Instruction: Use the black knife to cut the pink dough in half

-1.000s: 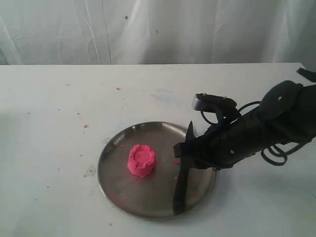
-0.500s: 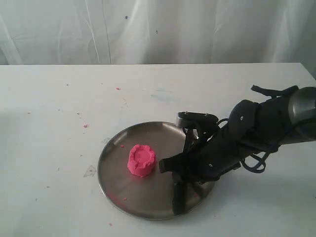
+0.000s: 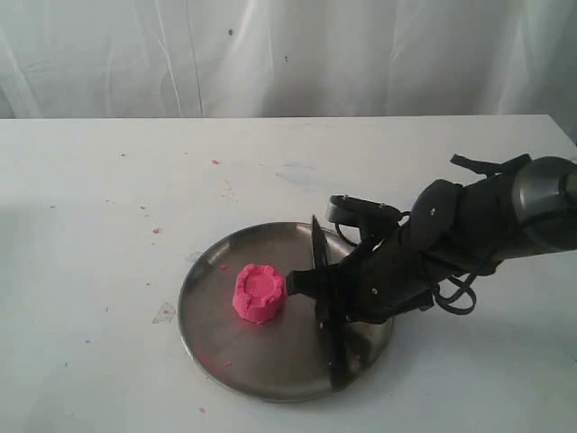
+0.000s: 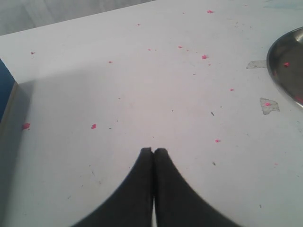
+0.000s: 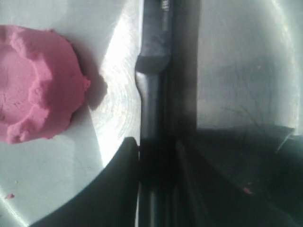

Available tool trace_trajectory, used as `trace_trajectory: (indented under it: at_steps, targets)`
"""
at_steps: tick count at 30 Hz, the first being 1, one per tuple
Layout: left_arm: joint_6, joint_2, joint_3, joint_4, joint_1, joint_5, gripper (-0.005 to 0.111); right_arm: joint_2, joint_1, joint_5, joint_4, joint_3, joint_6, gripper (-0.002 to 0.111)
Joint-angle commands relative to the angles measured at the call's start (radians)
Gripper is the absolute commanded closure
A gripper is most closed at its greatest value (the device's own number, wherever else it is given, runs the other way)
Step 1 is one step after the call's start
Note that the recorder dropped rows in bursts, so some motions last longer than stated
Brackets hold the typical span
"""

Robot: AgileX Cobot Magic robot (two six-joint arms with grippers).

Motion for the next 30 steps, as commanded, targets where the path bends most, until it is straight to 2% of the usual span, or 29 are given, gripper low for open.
trace_trajectory:
  at_steps: [1,14,26,30]
  targets:
    - [-0.005,-0.004,0.004,-0.005,0.003,-0.003,0.107,0.022,0.004,-0.012,-0.018,0.007,0.018,0.097]
    - [-0.005,-0.004,0.004,-0.005,0.003,-0.003,0.107,-0.164,0.004,-0.052,-0.091,0.007,0.015,0.098]
    - [-0.005,-0.004,0.004,-0.005,0.003,-0.003,0.107,-0.246,0.004,0.236,-0.392,0.007,0.026,0.098]
    - [-0.005,-0.004,0.004,-0.005,0.003,-0.003,0.107,-0.269,0.004,0.289,-0.436,0.028,0.048,0.098]
